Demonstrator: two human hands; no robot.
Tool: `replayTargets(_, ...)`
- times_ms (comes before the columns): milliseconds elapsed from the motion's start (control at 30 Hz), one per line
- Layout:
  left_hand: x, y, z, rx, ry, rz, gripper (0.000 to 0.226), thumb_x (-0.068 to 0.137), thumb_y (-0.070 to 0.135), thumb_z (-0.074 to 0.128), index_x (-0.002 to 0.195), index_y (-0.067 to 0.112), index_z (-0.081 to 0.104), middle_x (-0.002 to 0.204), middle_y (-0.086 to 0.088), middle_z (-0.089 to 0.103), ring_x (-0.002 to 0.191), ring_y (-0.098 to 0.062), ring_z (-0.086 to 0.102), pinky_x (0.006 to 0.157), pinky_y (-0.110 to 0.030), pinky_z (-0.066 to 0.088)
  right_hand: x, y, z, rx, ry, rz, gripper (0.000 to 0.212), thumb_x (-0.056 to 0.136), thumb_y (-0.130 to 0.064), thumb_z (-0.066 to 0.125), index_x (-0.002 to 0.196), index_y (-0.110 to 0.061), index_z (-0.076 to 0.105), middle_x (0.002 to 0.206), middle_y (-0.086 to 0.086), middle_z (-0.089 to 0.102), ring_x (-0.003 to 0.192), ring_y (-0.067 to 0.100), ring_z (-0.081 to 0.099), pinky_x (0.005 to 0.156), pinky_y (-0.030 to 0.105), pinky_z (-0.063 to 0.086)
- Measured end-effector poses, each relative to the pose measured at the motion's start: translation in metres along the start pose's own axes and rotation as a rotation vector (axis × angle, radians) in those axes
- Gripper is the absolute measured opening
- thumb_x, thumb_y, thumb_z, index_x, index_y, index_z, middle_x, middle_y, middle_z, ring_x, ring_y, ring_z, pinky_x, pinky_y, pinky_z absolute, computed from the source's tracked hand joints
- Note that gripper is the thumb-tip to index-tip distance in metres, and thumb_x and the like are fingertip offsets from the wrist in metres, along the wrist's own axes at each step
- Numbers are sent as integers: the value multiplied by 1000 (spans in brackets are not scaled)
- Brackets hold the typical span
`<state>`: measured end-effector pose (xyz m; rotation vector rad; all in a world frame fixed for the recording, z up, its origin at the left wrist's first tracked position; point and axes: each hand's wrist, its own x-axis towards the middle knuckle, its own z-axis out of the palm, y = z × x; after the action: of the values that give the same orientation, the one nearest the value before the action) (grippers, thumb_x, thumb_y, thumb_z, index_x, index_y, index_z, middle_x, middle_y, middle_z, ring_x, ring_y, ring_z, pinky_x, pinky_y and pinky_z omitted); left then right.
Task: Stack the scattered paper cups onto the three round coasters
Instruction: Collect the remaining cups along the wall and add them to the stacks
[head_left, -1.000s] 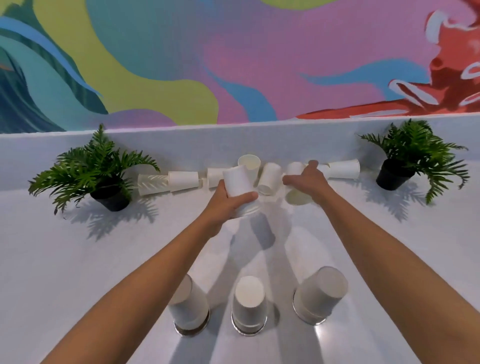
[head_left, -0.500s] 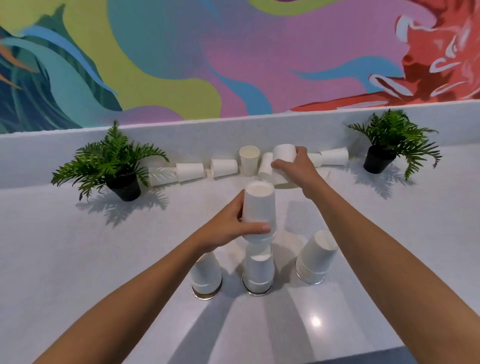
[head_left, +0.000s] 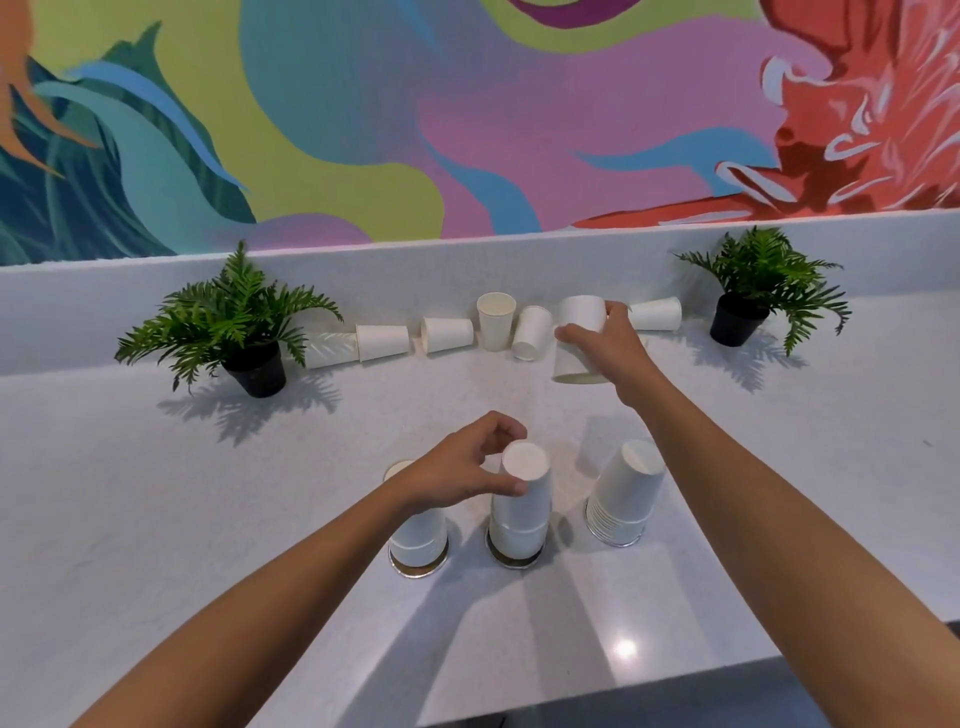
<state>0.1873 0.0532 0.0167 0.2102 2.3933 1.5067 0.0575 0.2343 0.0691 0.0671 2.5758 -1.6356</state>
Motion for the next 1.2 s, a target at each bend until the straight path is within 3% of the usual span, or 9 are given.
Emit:
replayTargets(167, 2, 4, 0, 91, 1, -7, 48, 77, 26, 79, 116, 27, 53, 118, 10, 60, 110, -9, 59, 102, -36, 48, -8, 6, -4, -13, 17, -7, 68, 88, -39, 65, 140, -22, 25, 121, 0, 40, 108, 18, 46, 86, 34, 45)
replayTargets(333, 7, 17, 3, 183, 61, 13, 34, 84, 34, 70, 113, 23, 58, 112, 7, 61, 97, -12, 59, 76, -15, 48, -27, 18, -15, -18, 45, -93, 64, 85, -30, 68, 136, -25, 29, 120, 1, 44, 105, 21, 47, 78, 34, 47)
replayTargets(467, 15, 21, 8, 269, 112, 16, 23, 87, 26, 67, 108, 17, 62, 106, 4, 61, 85, -8, 56, 65, -11, 43, -47, 30, -28, -43, 98, -187, 64, 83, -23, 71, 135, -22, 33, 116, -1, 46, 103, 20, 49, 82, 34, 47)
replayTargets(700, 24, 19, 11, 261, 140, -29, 20, 84, 20, 69, 104, 17, 64, 103, 3, 61, 84, -9, 56, 73, -25, 51, -75, 59, -34, -11, 218, -246, 65, 79, -22, 73, 132, -21, 35, 118, -4, 49, 101, 17, 52, 82, 29, 45)
replayTargets(867, 24, 18, 12, 262, 147, -43, 17, 84, 19, 69, 100, 19, 62, 102, 4, 60, 87, -11, 56, 75, -30, 54, -85, 85, -31, -9, 276, -254, 65, 74, -30, 73, 126, -29, 35, 117, -9, 48, 103, 16, 54, 87, 32, 50)
replayTargets(1067, 21, 17, 11, 265, 151, -51, 19, 84, 22, 69, 101, 20, 61, 103, 3, 60, 91, -14, 57, 77, -31, 53, -91, 114, -25, -25, 208, -220, 62, 77, -23, 75, 125, -26, 37, 116, -5, 51, 105, 20, 54, 88, 38, 51)
replayTargets(1200, 20, 18, 11, 264, 147, -53, 21, 84, 22, 69, 103, 18, 62, 106, 1, 61, 93, -17, 57, 77, -31, 53, -93, 126, -23, -24, 168, -204, 65, 73, -23, 78, 125, -25, 38, 118, -1, 54, 106, 23, 55, 81, 31, 46)
